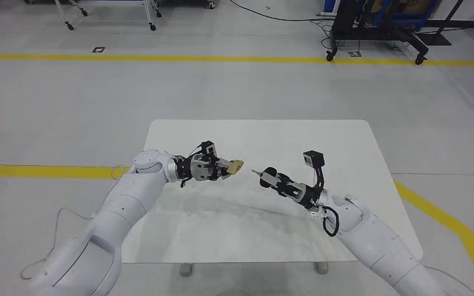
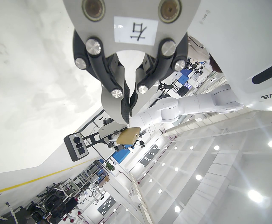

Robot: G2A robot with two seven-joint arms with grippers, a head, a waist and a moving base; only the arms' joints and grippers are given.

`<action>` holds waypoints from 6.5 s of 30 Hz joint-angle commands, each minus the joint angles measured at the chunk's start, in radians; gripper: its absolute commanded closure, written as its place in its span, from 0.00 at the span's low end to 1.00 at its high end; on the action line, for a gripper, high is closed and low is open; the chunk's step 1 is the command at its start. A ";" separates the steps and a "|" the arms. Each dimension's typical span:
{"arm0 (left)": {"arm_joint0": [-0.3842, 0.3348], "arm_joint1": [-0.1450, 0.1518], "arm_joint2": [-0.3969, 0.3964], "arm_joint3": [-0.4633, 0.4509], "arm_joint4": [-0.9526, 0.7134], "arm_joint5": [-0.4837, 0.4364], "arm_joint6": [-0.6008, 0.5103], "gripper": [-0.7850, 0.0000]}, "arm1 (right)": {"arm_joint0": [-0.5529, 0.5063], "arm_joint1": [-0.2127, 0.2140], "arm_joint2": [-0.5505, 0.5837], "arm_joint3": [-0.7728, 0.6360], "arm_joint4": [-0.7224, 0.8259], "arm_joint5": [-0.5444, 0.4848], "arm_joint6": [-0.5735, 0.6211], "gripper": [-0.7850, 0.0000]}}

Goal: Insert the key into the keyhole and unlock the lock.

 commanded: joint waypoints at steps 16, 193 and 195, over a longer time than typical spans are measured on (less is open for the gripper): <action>0.065 0.033 -0.037 -0.153 0.170 0.026 0.100 1.00 | 0.039 -0.041 -0.012 0.004 0.291 0.191 0.036 1.00; 0.251 0.006 -0.307 -0.347 0.375 -0.098 0.454 1.00 | -0.173 -0.267 0.157 -0.076 0.587 0.694 0.294 0.60; 0.247 0.005 -0.304 -0.341 0.373 -0.095 0.433 1.00 | -0.155 -0.272 0.149 -0.051 0.607 0.709 0.304 0.57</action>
